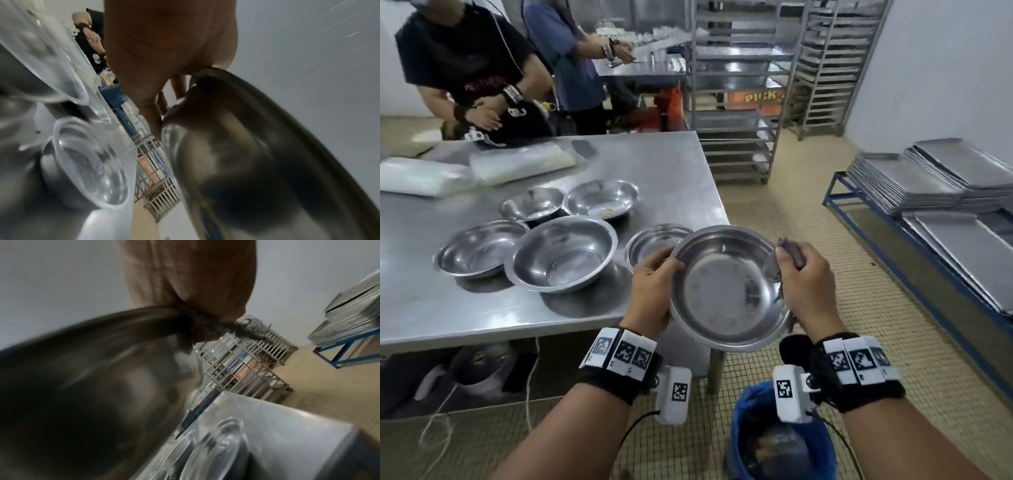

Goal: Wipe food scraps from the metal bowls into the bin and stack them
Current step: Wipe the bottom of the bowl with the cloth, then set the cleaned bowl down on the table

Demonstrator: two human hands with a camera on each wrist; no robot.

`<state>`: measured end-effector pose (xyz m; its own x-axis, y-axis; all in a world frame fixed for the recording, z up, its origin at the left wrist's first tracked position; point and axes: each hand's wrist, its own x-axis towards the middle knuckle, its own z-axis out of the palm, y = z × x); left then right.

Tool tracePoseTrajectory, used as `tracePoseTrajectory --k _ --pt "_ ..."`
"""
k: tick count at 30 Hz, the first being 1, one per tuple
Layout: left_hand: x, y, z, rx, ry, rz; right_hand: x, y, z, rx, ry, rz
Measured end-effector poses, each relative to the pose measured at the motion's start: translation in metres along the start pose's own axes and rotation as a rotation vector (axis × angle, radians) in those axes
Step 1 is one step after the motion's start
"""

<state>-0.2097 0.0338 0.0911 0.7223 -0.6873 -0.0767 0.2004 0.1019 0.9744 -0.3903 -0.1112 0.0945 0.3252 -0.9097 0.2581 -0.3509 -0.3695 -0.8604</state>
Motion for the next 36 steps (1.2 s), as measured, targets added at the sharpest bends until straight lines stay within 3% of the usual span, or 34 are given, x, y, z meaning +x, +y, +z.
tracePoseTrajectory --k 7,13,17,27,36 --pt "0.065 0.012 -0.094 0.078 0.148 -0.006 0.032 -0.031 0.124 0.029 -0.013 -0.018" --pt "0.115 0.013 -0.156 0.143 -0.042 -0.164 0.062 -0.043 0.2 0.076 0.057 0.108" --pt "0.144 0.008 -0.175 0.152 -0.01 -0.2 0.071 -0.049 0.228 0.023 0.038 0.102" --pt "0.213 -0.002 -0.167 0.168 0.039 -0.195 0.127 -0.03 0.256 -0.056 -0.078 0.112" --pt "0.314 -0.008 -0.112 0.348 0.066 -0.204 0.235 0.0 0.266 -0.077 -0.159 0.101"
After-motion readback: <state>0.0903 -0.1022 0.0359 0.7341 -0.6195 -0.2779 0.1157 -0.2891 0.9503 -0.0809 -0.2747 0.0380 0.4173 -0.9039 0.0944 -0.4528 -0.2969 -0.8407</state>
